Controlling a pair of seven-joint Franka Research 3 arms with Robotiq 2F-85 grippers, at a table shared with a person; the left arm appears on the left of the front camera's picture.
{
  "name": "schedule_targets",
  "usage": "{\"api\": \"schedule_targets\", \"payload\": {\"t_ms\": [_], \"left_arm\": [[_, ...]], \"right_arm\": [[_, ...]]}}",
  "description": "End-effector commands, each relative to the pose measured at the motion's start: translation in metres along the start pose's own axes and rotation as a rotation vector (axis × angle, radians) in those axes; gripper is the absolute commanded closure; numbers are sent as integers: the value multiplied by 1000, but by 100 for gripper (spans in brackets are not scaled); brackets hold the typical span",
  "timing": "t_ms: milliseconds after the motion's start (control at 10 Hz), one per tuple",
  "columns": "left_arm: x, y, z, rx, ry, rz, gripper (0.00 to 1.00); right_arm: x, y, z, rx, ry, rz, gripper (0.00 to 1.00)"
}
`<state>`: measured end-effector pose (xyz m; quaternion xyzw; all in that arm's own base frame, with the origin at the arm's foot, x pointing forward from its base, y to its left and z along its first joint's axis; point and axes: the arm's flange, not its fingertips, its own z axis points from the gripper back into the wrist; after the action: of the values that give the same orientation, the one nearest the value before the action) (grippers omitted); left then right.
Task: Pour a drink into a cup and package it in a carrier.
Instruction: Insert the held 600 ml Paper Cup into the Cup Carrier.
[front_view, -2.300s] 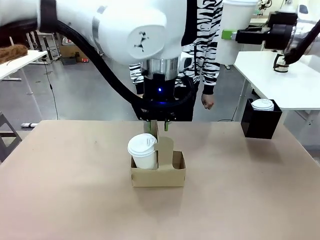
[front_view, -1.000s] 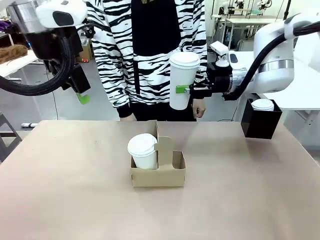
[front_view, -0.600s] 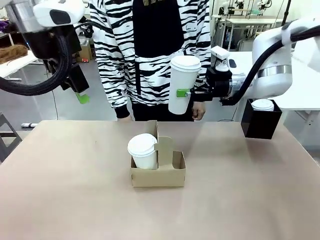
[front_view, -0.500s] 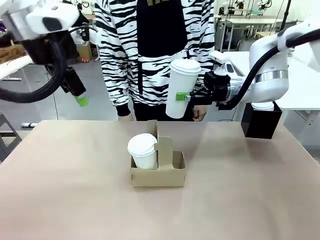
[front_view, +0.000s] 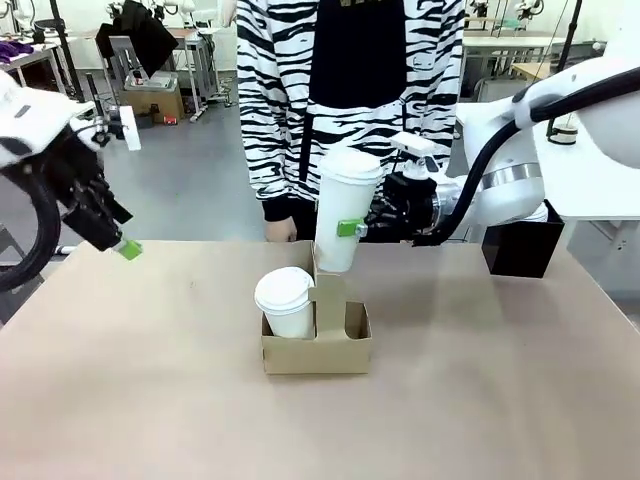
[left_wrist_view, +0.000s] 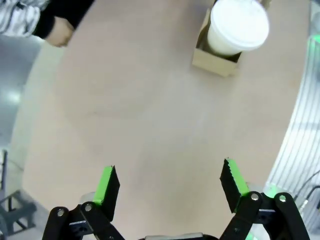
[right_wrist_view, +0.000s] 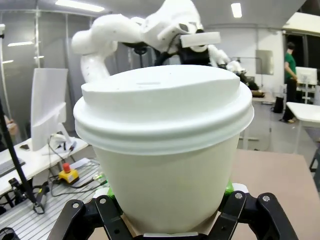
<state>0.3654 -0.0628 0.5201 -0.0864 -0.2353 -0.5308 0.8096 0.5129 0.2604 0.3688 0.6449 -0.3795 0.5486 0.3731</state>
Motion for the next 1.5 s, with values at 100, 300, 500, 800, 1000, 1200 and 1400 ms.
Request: {"api": "schedule_targets", "payload": {"t_ms": [100,300,500,800,1000,1200,1400], "left_arm": [[0,0,0,0,0,0,0],[0,0,0,0,0,0,0],[0,0,0,0,0,0,0],[0,0,0,0,0,0,0],[0,0,0,0,0,0,0],[0,0,0,0,0,0,0],[0,0,0,0,0,0,0]], "right_arm": [[-14,6,-10,105,48,9,19],[-28,13,-18,142,57,12,19],[-43,18,-23,135,49,10,19],[-70,24,-21,122,39,-6,19],[-78,30,-16,124,57,-21,19],[-85,33,-10,135,84,-28,19],[-96,30,-7,121,94,-31,19]]}}
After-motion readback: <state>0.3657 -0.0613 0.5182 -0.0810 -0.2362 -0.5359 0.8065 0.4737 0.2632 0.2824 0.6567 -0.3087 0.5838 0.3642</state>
